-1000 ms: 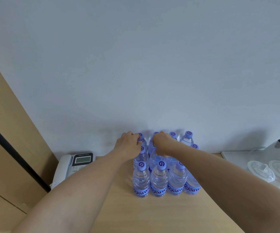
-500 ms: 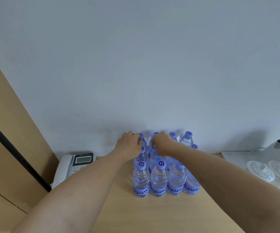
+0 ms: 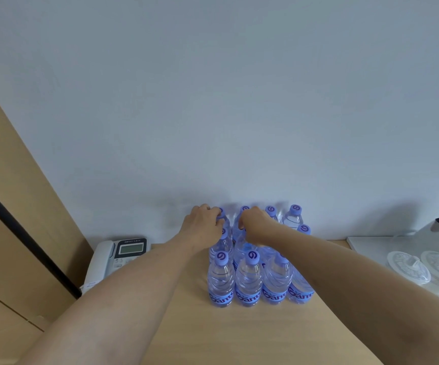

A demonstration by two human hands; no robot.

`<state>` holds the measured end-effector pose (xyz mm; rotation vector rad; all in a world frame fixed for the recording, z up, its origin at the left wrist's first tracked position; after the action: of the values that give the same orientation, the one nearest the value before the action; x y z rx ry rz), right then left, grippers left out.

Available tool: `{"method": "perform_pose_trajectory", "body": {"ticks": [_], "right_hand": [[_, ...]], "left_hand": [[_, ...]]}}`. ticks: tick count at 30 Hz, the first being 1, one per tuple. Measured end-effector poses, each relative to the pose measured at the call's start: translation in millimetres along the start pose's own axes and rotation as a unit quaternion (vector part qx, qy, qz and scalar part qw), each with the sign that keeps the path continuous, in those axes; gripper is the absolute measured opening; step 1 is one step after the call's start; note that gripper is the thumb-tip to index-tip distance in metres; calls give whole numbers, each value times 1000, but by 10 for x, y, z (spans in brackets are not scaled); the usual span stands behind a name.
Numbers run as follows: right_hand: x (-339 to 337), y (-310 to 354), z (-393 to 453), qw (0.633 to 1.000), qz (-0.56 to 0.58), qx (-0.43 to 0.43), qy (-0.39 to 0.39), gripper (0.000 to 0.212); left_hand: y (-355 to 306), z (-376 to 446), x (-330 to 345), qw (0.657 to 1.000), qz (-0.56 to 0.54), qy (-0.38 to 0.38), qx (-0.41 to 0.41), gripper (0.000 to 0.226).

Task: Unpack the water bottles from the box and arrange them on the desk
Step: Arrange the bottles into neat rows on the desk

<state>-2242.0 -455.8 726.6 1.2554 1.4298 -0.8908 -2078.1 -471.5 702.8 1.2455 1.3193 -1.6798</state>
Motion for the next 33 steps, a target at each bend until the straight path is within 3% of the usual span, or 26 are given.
{"method": "perform_pose_trajectory", "body": {"ticks": [15, 21, 26, 31, 33], "right_hand": [[-26, -221, 77, 998, 43, -35, -17, 50], [-182, -491, -21, 994, 10, 56, -94, 13], [-50, -662, -76, 994, -11, 95, -60, 20], [18, -681, -33, 997, 6, 64, -35, 10], [-5, -686, -41, 998, 11, 56, -34, 16]], "left_hand": [[-127, 82, 6, 1000, 3, -4, 9, 31], [-319, 163, 51, 1000, 3, 3, 18, 35], [-486, 194, 123, 999, 15, 15, 35, 35], [-564, 212, 174, 999, 25, 21, 40, 33], [-572, 213, 200, 999, 23, 23, 41, 35]]}}
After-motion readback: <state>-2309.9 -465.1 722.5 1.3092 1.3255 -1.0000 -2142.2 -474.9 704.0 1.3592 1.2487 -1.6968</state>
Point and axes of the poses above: each hand's wrist, its own z-axis towards the middle knuckle, its own x-axis out of the palm, y = z × x, the point moved 1 cm from there along z, towards the middle knuckle, and after that the axes turned 2 degrees about y, right-handed, at the moved point
